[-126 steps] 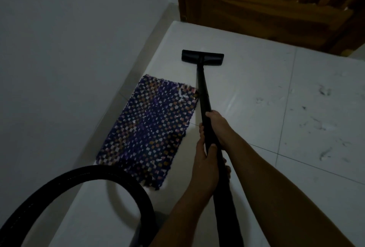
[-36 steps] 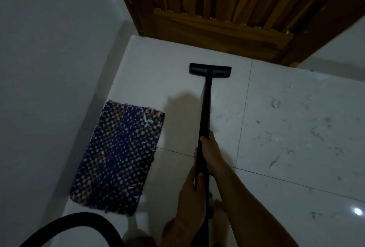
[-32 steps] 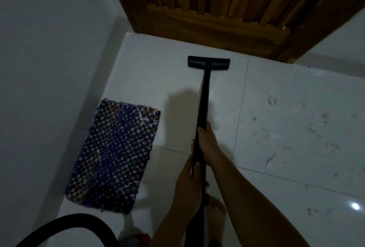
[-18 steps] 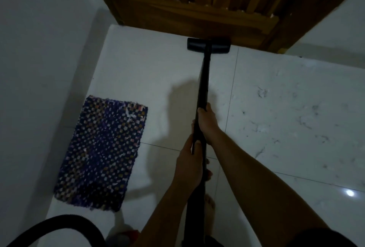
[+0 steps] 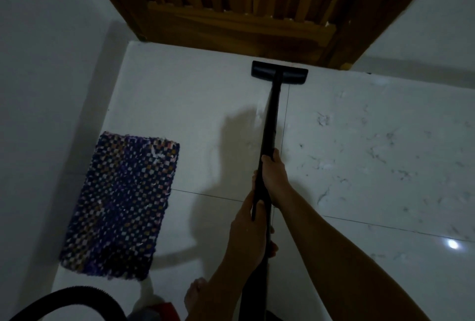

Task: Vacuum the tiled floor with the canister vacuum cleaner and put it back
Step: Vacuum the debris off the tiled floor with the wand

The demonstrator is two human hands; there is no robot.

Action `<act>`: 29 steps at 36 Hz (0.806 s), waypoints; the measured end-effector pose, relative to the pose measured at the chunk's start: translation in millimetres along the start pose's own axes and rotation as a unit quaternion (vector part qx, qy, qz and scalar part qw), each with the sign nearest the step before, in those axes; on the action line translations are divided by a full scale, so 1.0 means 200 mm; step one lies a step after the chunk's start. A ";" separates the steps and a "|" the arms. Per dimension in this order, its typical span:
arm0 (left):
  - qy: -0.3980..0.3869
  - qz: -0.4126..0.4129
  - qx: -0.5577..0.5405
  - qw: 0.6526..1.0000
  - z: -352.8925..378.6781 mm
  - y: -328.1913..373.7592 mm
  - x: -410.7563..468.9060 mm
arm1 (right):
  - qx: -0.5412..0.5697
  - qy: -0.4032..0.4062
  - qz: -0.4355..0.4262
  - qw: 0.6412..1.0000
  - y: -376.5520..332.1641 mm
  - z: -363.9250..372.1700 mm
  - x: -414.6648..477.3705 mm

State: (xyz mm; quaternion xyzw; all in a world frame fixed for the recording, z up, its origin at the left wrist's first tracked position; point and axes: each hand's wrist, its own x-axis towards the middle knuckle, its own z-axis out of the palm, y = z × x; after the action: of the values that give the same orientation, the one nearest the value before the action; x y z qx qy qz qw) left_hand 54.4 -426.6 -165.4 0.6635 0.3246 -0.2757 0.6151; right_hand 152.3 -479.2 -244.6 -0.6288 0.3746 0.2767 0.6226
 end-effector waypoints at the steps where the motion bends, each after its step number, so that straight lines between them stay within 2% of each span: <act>1: 0.001 -0.003 -0.002 1.000 0.00 -0.01 -0.02 | -0.002 -0.002 -0.002 1.000 0.01 0.00 -0.01; 16: -0.008 0.018 -0.002 1.000 -0.04 -0.14 -0.17 | -0.015 0.000 0.004 1.000 0.15 -0.02 -0.16; 29: -0.032 0.019 -0.004 0.999 -0.20 -0.36 -0.48 | -0.005 -0.008 0.015 1.000 0.45 0.05 -0.45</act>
State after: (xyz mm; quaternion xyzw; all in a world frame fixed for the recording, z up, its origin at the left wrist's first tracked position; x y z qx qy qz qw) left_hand -63.5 -394.2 -134.2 0.6582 0.2926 -0.2837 0.6329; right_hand 29.2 -452.4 -224.3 -0.6239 0.3778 0.2928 0.6182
